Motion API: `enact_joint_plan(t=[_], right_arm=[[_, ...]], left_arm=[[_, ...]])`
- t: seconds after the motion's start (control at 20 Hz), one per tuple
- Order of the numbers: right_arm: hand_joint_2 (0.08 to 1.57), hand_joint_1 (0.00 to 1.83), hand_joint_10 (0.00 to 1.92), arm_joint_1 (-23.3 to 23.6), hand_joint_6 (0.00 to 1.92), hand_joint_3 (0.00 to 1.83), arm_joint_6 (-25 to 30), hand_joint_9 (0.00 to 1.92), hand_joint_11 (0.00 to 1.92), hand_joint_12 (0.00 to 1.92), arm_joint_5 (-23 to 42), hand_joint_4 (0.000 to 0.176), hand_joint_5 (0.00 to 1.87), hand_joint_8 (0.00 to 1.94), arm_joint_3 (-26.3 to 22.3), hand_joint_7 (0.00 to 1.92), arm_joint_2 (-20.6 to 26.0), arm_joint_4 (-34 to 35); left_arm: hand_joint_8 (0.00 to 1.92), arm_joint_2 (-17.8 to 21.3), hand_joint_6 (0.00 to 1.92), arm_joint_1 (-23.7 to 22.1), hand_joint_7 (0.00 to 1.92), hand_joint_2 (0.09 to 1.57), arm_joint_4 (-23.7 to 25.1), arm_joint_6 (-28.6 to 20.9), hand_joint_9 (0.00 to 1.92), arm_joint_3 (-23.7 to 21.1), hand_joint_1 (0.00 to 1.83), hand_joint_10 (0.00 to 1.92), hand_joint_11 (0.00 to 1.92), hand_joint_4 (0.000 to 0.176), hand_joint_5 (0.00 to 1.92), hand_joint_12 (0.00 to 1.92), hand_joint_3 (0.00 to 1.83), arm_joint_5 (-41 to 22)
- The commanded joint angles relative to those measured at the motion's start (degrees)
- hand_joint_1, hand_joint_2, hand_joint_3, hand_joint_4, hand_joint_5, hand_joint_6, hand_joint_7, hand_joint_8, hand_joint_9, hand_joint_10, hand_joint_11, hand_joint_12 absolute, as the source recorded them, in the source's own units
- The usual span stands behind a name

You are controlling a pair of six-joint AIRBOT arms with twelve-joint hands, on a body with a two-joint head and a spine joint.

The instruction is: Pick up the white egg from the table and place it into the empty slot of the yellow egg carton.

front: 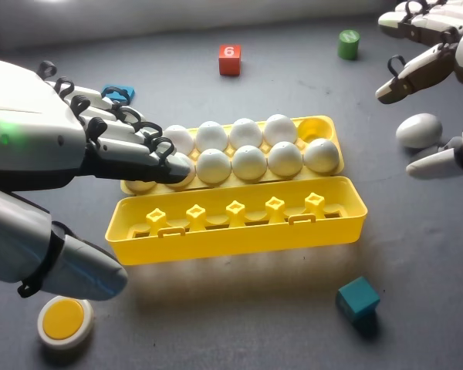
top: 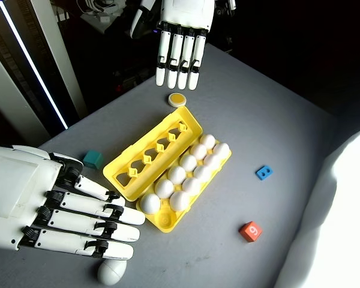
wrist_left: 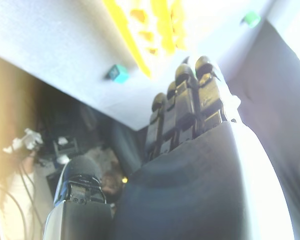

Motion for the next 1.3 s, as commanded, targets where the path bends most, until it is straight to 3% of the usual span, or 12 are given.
enact_joint_plan(t=[0.0,0.05,0.1,0.5,0.6,0.65,0.75,0.85,0.9,0.95,1.2,1.25], right_arm=[[1.13,0.10,0.01,0.5,0.04,0.21,-1.5,0.01,0.00,0.00,6.9,0.000,0.10,0.01,0.3,0.08,0.2,1.2],[1.13,0.10,0.01,0.4,0.04,0.21,-4.0,0.01,0.00,0.00,7.0,0.000,0.10,0.01,0.7,0.08,-0.1,2.9],[1.22,0.09,0.00,0.2,0.01,0.03,-4.2,0.01,0.00,0.00,7.2,0.000,0.12,0.00,1.5,0.09,-0.5,3.1],[1.13,0.21,0.00,-1.5,0.01,0.00,-5.6,0.00,0.00,0.00,8.7,0.000,0.08,0.00,8.8,0.01,-4.6,3.3],[0.94,0.14,0.00,-1.9,0.01,0.00,-7.2,0.00,0.00,0.00,9.1,0.056,0.11,0.00,10.2,0.00,-5.6,3.3],[0.85,0.18,0.00,-2.3,0.01,0.00,-8.2,0.00,0.00,0.00,9.9,0.069,0.19,0.00,10.8,0.00,-6.1,3.3],[0.82,0.20,0.00,-2.9,0.02,0.00,-10.4,0.00,0.00,0.00,10.9,0.072,0.23,0.00,12.9,0.00,-7.9,3.3],[0.74,0.40,0.00,-3.4,0.08,0.00,-11.7,0.00,0.00,0.00,11.3,0.125,0.59,0.00,14.2,0.00,-9.0,3.3],[0.72,0.47,0.00,-3.9,0.05,0.00,-12.2,0.00,0.00,0.00,11.7,0.133,0.72,0.00,15.5,0.00,-9.9,3.3],[0.71,0.55,0.00,-4.5,0.03,0.00,-12.5,0.00,0.00,0.00,12.6,0.100,0.79,0.00,16.6,0.00,-10.8,3.3],[0.71,0.69,0.00,-7.2,0.05,0.00,-12.7,0.00,0.00,0.00,14.0,0.096,0.98,0.00,23.8,0.00,-15.7,3.3],[0.71,0.70,0.00,-7.6,0.05,0.00,-12.6,0.00,0.00,0.00,14.0,0.108,0.99,0.00,25.0,0.00,-16.4,3.3]], left_arm=[[0.06,0.2,0.05,-0.7,0.18,1.11,-1.4,-0.2,0.15,0.0,0.00,0.07,0.06,0.000,0.16,0.20,0.20,4.3],[0.06,0.2,0.05,-0.8,0.18,1.11,-1.4,-0.2,0.15,0.0,0.00,0.07,0.06,0.000,0.16,0.20,0.20,4.3],[0.00,0.2,0.00,-0.8,0.21,1.20,-1.4,-0.2,0.18,-0.1,0.00,0.00,0.01,0.000,0.18,0.34,0.01,4.3],[0.00,0.3,0.00,-0.7,0.21,1.21,-1.4,-0.2,0.19,-0.1,0.00,0.00,0.00,0.000,0.18,0.40,0.00,4.3],[0.00,0.3,0.00,-0.7,0.20,1.21,-1.4,-0.2,0.18,0.0,0.00,0.00,0.00,0.000,0.15,0.39,0.00,4.3],[0.00,0.3,0.00,-0.7,0.18,1.20,-1.5,-0.2,0.16,0.1,0.00,0.00,0.00,0.000,0.14,0.36,0.00,4.3],[0.00,0.2,0.00,-0.9,0.18,1.20,-1.6,-0.2,0.16,0.4,0.00,0.00,0.00,0.000,0.13,0.35,0.00,4.3],[0.00,0.2,0.00,-0.9,0.18,1.20,-1.7,-0.2,0.16,0.2,0.00,0.00,0.00,0.000,0.14,0.35,0.00,4.3],[0.00,0.2,0.00,-0.9,0.18,1.20,-1.7,-0.2,0.17,0.2,0.00,0.00,0.00,0.000,0.12,0.35,0.00,4.3],[0.00,0.2,0.00,-0.9,0.18,1.20,-1.8,-0.2,0.17,0.1,0.00,0.00,0.00,0.000,0.12,0.36,0.00,4.3],[0.01,0.2,0.01,-0.6,0.20,1.20,-1.7,-0.2,0.18,0.0,0.00,0.01,0.00,0.000,0.15,0.38,0.00,4.3],[0.01,0.3,0.01,-0.5,0.21,1.20,-1.7,-0.2,0.19,0.0,0.00,0.01,0.00,0.000,0.15,0.41,0.00,4.3]])
